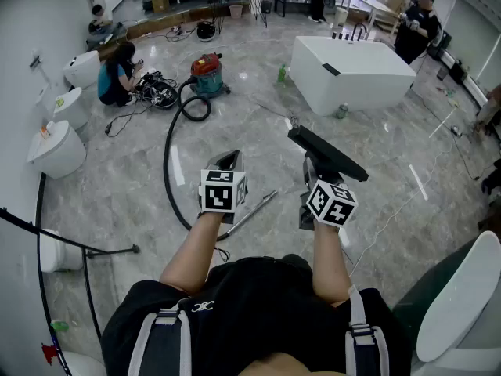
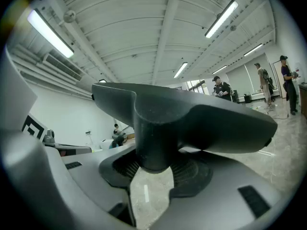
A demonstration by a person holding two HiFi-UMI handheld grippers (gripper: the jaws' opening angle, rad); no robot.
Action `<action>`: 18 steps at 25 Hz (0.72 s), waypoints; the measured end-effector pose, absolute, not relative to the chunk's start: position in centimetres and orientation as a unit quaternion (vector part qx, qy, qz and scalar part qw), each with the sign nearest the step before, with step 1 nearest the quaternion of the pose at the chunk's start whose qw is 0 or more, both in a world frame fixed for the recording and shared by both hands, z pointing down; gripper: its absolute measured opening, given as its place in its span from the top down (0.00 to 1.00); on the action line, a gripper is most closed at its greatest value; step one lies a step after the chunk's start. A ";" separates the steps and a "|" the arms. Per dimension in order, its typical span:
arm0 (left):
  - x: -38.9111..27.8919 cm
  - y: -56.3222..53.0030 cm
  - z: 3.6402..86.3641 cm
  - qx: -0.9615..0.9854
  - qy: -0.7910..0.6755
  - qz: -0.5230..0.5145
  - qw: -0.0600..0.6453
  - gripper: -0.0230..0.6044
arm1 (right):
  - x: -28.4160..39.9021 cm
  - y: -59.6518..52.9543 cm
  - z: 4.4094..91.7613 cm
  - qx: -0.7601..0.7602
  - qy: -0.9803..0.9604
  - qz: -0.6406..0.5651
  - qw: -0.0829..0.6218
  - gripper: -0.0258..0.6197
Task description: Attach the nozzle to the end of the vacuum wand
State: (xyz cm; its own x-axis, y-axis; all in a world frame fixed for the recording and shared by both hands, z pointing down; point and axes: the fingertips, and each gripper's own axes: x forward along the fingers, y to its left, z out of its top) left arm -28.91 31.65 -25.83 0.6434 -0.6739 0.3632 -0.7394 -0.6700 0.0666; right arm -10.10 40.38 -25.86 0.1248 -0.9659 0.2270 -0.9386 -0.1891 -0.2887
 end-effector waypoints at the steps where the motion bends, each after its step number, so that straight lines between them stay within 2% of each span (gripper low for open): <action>1: -29.4 31.5 -25.5 0.899 -0.394 0.157 0.109 0.95 | -10.4 40.3 -25.6 -0.748 0.636 -0.184 0.034 0.68; 8: -31.0 30.7 -24.2 0.896 -0.397 0.150 0.132 0.95 | -11.4 38.8 -24.6 -0.741 0.642 -0.194 0.033 0.68; 18: -28.4 25.6 -23.6 0.892 -0.406 0.150 0.128 0.95 | -8.6 32.3 -24.3 -0.727 0.658 -0.191 0.040 0.68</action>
State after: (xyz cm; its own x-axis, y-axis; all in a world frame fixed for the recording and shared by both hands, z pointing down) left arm -28.38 25.60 -23.58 0.6253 -0.6859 0.3722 -0.7631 -0.6374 0.1074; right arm -8.64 32.31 -24.29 0.0613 -0.9722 0.2258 -0.9419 -0.1312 -0.3091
